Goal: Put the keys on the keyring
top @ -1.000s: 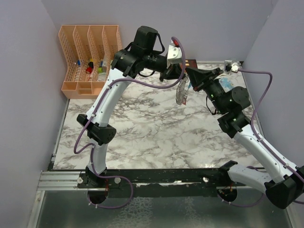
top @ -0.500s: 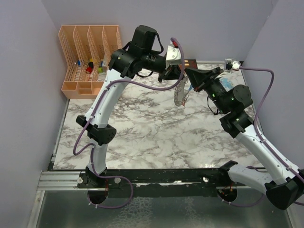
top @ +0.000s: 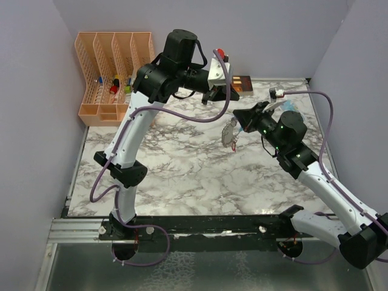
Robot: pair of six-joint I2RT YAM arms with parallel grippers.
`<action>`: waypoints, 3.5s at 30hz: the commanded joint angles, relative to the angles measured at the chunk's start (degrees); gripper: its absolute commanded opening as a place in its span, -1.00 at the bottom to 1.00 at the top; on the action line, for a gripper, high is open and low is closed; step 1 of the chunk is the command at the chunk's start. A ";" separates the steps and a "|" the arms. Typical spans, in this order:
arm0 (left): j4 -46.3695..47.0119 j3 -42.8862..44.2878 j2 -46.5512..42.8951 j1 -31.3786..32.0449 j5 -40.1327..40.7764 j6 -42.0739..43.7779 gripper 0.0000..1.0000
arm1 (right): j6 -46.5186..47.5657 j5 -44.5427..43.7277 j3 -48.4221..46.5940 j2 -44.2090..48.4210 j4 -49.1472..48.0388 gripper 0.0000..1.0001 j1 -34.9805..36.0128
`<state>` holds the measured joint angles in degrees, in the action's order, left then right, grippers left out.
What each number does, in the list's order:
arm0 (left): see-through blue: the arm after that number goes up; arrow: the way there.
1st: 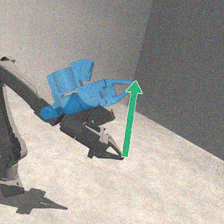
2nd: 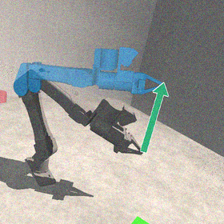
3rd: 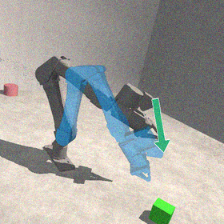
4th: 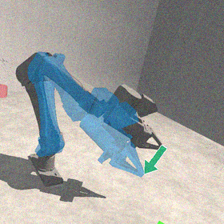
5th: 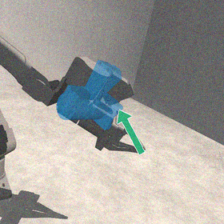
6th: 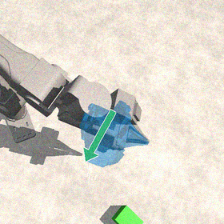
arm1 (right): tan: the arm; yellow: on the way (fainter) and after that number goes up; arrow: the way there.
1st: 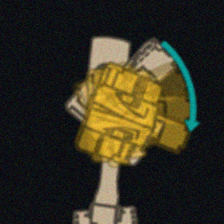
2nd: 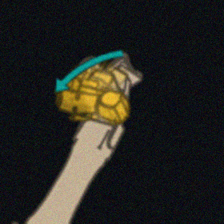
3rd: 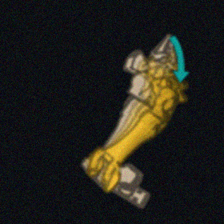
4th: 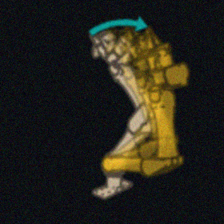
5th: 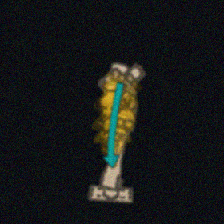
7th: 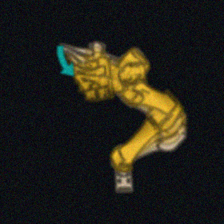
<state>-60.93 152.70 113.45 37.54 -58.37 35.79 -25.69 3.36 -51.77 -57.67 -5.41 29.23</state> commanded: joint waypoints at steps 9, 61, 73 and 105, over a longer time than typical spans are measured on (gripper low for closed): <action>1.22 -3.87 -2.43 -0.11 0.23 1.80 -0.95 | 4.16 1.67 -3.32 3.25 1.46 -0.98 -0.25; 25.99 -24.35 -4.90 -2.69 -18.24 -29.87 0.49 | 11.08 10.82 -5.11 2.50 -17.94 -0.98 -0.23; 23.03 -23.65 -4.44 -2.56 -11.96 -26.87 -0.48 | 10.42 10.05 -4.91 4.40 -15.50 -0.98 -0.23; 1.99 -14.79 -4.26 -2.16 8.63 -1.14 -1.00 | 8.74 7.48 -14.44 4.13 12.64 -0.53 -0.23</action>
<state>-56.77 135.28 110.78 35.00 -51.83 29.80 -17.63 10.31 -64.29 -51.05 -0.60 28.88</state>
